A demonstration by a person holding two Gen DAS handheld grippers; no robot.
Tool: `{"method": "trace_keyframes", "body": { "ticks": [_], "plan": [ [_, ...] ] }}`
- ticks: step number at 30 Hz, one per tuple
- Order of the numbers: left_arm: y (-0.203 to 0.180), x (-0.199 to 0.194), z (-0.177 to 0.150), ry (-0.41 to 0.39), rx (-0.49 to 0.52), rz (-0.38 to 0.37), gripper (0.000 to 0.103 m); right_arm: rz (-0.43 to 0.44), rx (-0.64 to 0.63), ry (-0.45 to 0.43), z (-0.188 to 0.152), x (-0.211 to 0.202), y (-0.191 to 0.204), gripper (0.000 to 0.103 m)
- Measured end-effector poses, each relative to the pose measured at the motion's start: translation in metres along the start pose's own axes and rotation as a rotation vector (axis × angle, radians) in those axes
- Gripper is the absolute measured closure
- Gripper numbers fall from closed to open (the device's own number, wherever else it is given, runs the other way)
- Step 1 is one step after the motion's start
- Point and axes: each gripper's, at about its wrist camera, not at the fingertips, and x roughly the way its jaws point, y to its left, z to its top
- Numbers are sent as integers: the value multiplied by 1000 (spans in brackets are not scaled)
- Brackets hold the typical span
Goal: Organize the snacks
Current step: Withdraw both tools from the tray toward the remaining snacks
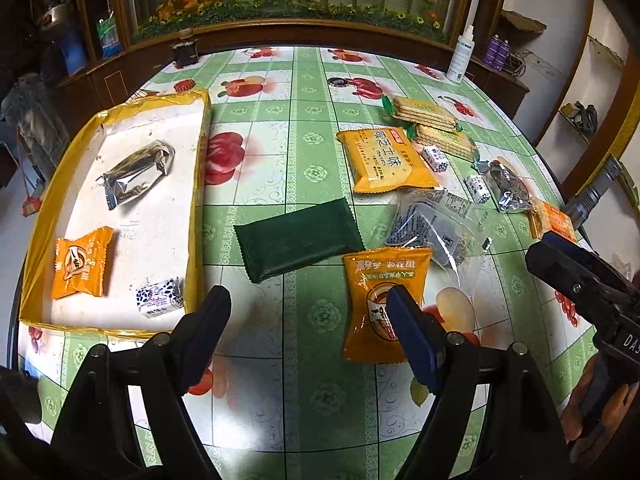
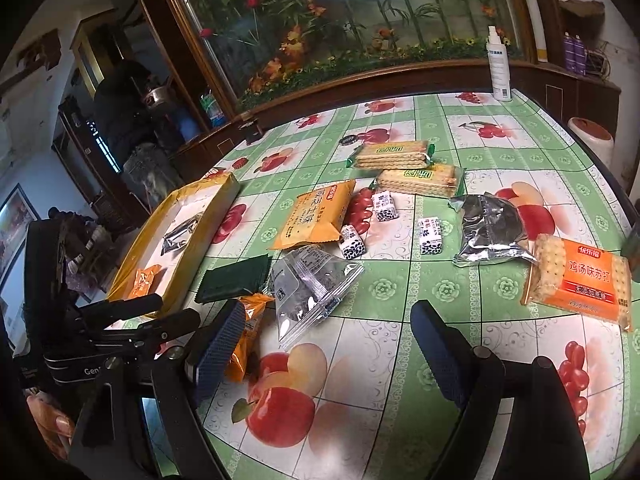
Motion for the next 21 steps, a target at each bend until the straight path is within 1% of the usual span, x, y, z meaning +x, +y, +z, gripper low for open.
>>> {"method": "trace_keyframes", "body": {
  "ticks": [3,6,11,15,19,21],
  "plan": [
    [-3,-2,0,-12,14,11,23,-40,-34,-5,1,-1,4,17],
    [-6,-1,-1,-3,16,-14,23,-59,-67,-2,2,0,9,17],
    [-16,8,-4,31,29,-81,23,-17,-108,10,5,4,14,17],
    [-28,18,-4,36,55,-70,23,20,-142,26,13,10,17,17],
    [-27,38,-1,91,31,-89,23,38,-209,47,19,23,26,17],
    [-21,48,-3,126,16,-71,23,39,-254,62,21,32,32,17]
  ]
}}
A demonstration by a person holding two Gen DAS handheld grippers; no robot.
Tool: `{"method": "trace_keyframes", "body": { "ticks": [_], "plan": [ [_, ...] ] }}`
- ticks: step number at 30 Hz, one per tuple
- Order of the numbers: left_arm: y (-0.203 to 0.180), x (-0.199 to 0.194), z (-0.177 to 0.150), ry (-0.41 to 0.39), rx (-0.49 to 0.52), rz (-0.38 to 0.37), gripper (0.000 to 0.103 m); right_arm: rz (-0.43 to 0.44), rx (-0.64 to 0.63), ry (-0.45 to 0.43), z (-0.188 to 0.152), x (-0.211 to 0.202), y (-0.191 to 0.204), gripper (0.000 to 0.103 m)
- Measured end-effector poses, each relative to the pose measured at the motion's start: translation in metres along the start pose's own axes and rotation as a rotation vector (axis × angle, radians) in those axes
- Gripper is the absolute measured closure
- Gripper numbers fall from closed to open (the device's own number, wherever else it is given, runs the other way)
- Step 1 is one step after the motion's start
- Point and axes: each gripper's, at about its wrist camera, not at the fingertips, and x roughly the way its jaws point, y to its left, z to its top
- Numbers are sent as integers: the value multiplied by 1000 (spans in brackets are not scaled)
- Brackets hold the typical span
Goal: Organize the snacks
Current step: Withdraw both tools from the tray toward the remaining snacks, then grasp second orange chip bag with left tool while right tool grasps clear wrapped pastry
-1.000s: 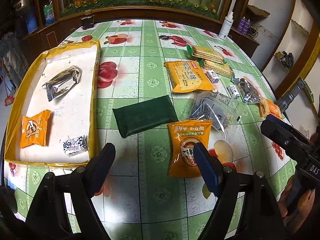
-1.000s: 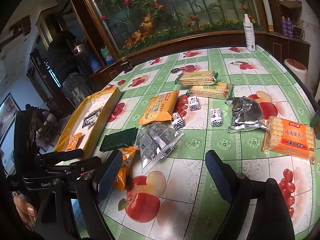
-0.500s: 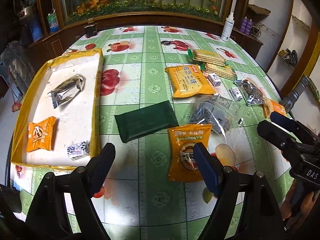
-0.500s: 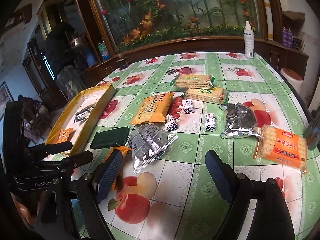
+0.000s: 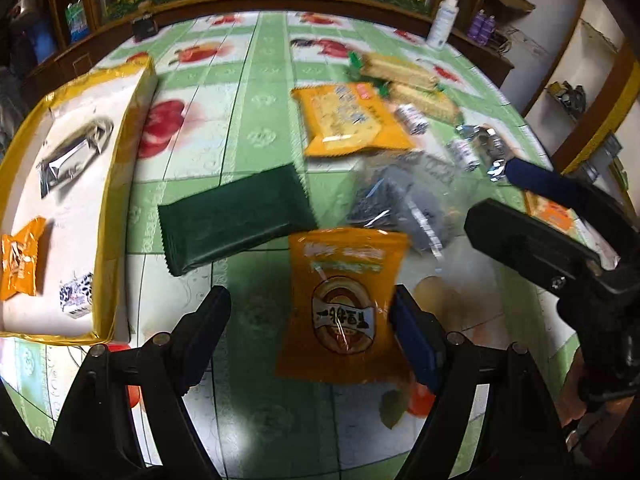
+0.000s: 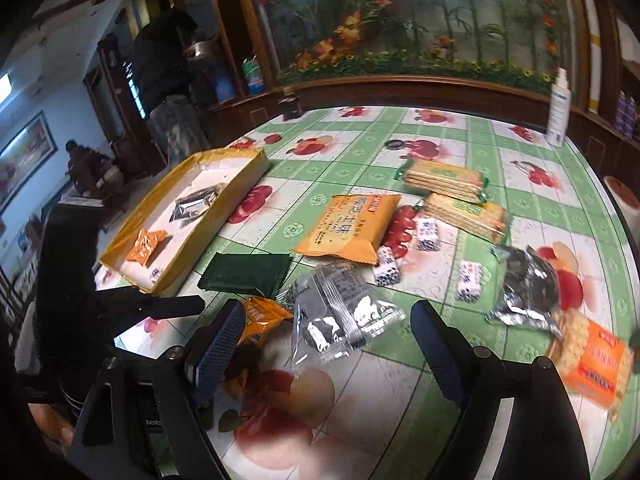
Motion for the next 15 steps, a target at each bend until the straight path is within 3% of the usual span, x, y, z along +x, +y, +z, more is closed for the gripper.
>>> {"method": "trace_keyframes", "body": {
  "ticks": [3,4,7,11,13,15],
  "plan": [
    [7,1,-3,-23,20,66,26,-3,-71,34,6,18,7,17],
    [10,-1,-3,-29,27,74,38,-3,-90,46,8,24,9,17],
    [18,-5,-5,-42,44,75,53,11,-147,80,11,40,14,17],
    [28,-9,-7,-49,40,59,55,-3,-193,122,12,59,19,17],
    [31,-9,-6,-48,31,47,57,-7,-200,146,11,66,20,20],
    [33,-9,-4,-50,20,30,59,-24,-210,177,9,74,22,36]
  ]
}}
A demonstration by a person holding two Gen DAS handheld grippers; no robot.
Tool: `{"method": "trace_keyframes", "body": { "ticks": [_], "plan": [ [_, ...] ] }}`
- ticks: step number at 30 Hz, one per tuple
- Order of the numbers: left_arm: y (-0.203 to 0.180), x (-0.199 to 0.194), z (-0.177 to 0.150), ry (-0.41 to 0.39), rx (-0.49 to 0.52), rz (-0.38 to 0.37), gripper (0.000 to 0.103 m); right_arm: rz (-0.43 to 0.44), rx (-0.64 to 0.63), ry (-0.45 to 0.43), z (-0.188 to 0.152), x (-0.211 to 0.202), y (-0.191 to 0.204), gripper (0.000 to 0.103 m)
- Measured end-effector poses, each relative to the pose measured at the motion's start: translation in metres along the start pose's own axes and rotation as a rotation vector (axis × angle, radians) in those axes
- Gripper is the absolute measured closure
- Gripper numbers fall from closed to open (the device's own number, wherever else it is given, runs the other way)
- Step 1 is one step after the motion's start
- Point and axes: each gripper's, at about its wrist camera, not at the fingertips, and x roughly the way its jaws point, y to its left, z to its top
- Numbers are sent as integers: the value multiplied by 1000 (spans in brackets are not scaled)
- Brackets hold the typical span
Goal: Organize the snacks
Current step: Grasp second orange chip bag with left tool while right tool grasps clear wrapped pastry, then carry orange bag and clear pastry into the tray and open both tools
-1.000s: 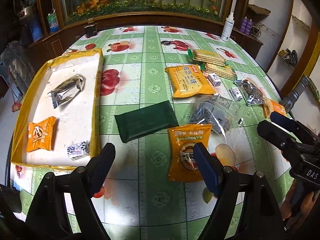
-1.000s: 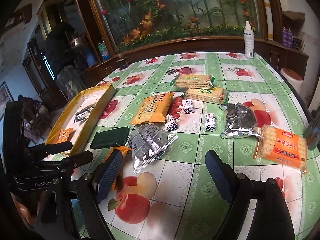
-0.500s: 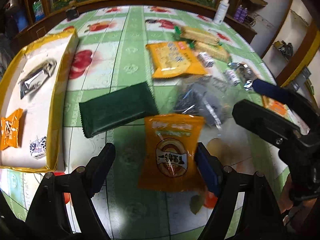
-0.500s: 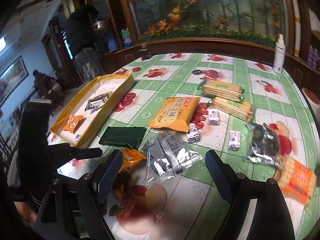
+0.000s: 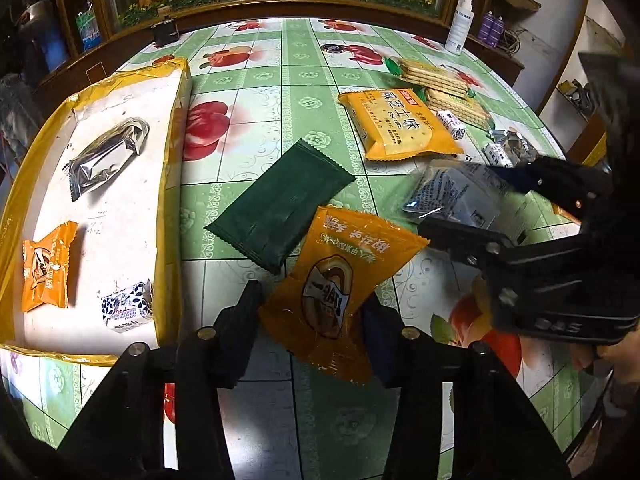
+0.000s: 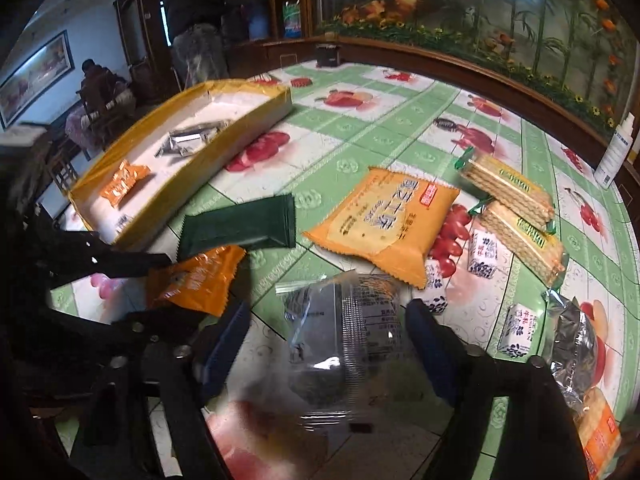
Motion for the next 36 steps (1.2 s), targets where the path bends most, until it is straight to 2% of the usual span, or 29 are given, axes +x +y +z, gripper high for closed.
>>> {"method": "trace_keyframes", "body": {
  "ticks": [2,8,14,19,30,36],
  "plan": [
    [2,-2,0,-3,-6,-13,61,-20,3,8,-3,2,0,41],
    [5,-12,-4,-20,-23,-53,65,30,106,-27,-10,-17,-9,55],
    [6,-31,-10,-60,-23,-61,65,64,163,-46,-23,-32,-5,56],
    [17,-51,-15,-100,-35,-43,65,83,203,-97,-25,-49,-1,57],
    [61,-70,-17,-151,-127,5,65,174,211,-155,5,-54,32,57],
    [104,-74,-14,-166,-223,75,65,257,204,-168,32,-37,61,57]
  ]
}}
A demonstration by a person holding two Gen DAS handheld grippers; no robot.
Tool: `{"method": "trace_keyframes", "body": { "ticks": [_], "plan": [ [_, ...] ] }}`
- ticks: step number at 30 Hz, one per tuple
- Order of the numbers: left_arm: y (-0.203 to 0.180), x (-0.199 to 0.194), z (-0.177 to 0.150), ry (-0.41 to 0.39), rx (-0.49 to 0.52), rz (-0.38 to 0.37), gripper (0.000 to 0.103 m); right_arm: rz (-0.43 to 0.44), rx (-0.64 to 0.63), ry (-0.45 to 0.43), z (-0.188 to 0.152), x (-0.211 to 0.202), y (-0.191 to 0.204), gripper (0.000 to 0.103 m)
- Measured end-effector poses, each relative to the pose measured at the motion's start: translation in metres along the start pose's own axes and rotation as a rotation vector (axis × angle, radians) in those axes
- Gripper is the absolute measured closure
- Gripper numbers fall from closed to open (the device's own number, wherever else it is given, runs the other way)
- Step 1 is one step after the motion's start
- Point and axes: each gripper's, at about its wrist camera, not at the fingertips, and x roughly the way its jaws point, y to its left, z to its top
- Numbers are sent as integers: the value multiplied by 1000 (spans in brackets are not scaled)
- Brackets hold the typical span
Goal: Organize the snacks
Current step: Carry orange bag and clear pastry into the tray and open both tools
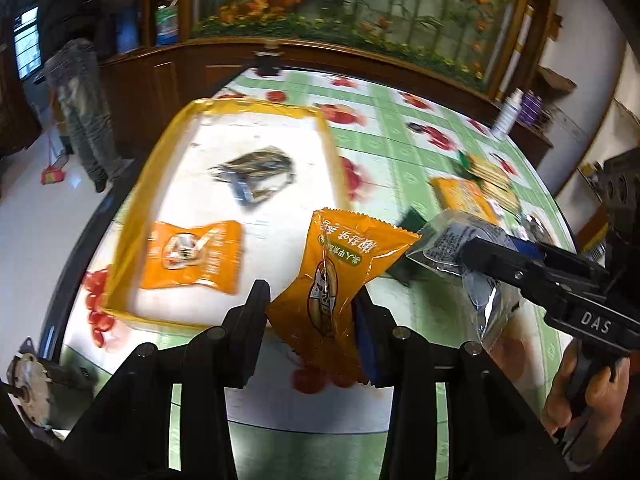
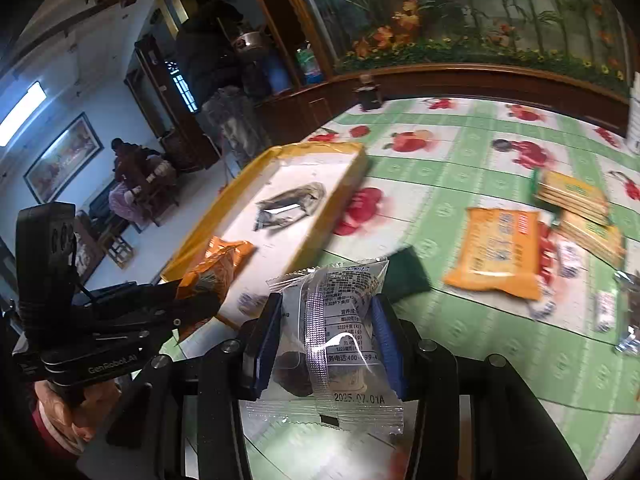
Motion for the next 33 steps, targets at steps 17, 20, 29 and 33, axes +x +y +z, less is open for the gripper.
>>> {"method": "trace_keyframes", "body": {
  "ticks": [17,20,29,33],
  "plan": [
    [65,43,15,59,-89,186,65,22,-21,107,52,139,63,57],
    [68,49,14,81,-95,181,61,7,-14,126,47,151,57,56],
    [66,41,15,101,-105,207,46,-1,-17,37,56,108,53,35],
    [57,25,18,59,-88,202,40,-5,12,-9,51,75,39,35]
  ]
}}
